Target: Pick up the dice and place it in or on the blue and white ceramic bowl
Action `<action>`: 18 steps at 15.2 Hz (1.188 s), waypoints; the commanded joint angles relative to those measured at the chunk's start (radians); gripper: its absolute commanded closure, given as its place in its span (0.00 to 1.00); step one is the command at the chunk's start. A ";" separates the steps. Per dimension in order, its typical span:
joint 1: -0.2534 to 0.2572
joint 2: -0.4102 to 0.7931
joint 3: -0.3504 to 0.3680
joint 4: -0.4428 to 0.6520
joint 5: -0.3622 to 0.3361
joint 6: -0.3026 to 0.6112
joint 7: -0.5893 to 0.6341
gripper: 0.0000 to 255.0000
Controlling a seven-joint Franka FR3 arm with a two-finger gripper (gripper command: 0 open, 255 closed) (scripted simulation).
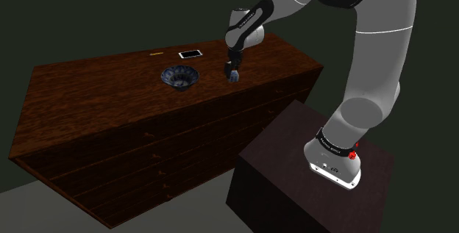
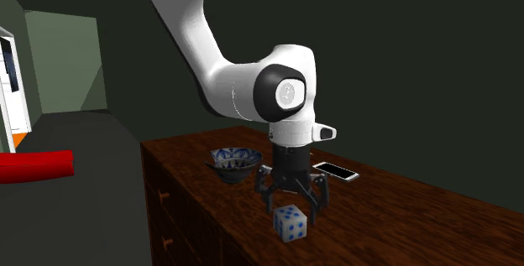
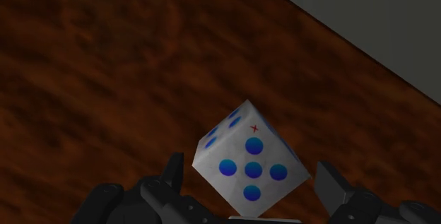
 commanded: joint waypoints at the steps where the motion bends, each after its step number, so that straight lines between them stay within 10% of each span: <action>1: -0.001 0.007 0.000 0.000 0.001 0.008 -0.001 0.00; 7: -0.001 0.007 0.000 -0.001 0.001 0.008 -0.001 0.00; 8: -0.001 0.007 0.000 -0.001 0.001 0.008 -0.001 1.00; 18: 0.000 -0.004 0.000 -0.001 0.000 -0.003 0.000 1.00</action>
